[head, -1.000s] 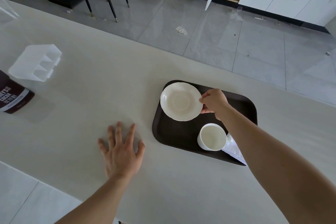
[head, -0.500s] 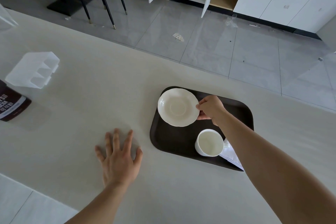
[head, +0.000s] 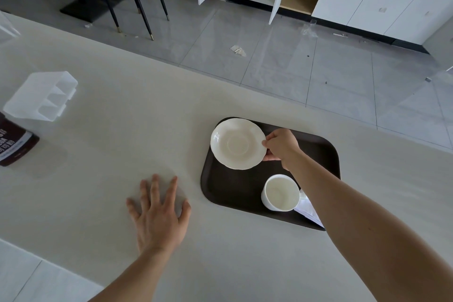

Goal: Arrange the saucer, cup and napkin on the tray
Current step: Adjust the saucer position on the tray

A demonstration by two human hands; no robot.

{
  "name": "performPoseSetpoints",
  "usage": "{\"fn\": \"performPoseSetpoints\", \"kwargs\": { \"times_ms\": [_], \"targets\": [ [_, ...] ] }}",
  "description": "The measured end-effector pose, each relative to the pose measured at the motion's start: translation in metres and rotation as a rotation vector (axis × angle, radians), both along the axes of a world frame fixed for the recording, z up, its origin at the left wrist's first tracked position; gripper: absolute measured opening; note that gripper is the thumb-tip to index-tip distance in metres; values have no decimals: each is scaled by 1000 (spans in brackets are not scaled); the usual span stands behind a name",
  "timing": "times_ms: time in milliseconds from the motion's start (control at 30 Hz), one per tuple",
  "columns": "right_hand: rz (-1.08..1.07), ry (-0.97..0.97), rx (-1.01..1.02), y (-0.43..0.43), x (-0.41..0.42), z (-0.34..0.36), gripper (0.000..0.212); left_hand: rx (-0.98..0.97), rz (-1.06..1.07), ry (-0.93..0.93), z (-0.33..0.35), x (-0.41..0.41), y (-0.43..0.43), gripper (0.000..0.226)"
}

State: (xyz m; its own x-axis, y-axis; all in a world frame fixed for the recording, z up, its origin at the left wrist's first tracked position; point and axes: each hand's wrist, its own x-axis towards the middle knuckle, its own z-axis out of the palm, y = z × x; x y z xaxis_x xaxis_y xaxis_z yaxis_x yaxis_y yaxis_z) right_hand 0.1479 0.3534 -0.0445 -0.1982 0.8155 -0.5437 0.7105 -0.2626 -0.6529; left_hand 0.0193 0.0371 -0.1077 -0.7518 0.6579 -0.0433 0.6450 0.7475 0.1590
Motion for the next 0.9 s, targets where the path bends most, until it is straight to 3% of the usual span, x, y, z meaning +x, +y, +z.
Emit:
{"fn": "performPoseSetpoints", "kwargs": {
  "times_ms": [333,900],
  "targets": [
    [6,66,-23,-4,5,5,6,0,0,6,-2,-1,0,69],
    [-17,195,165,-17,72,17,13,12,4,8,-4,-1,-1,69]
  ]
}}
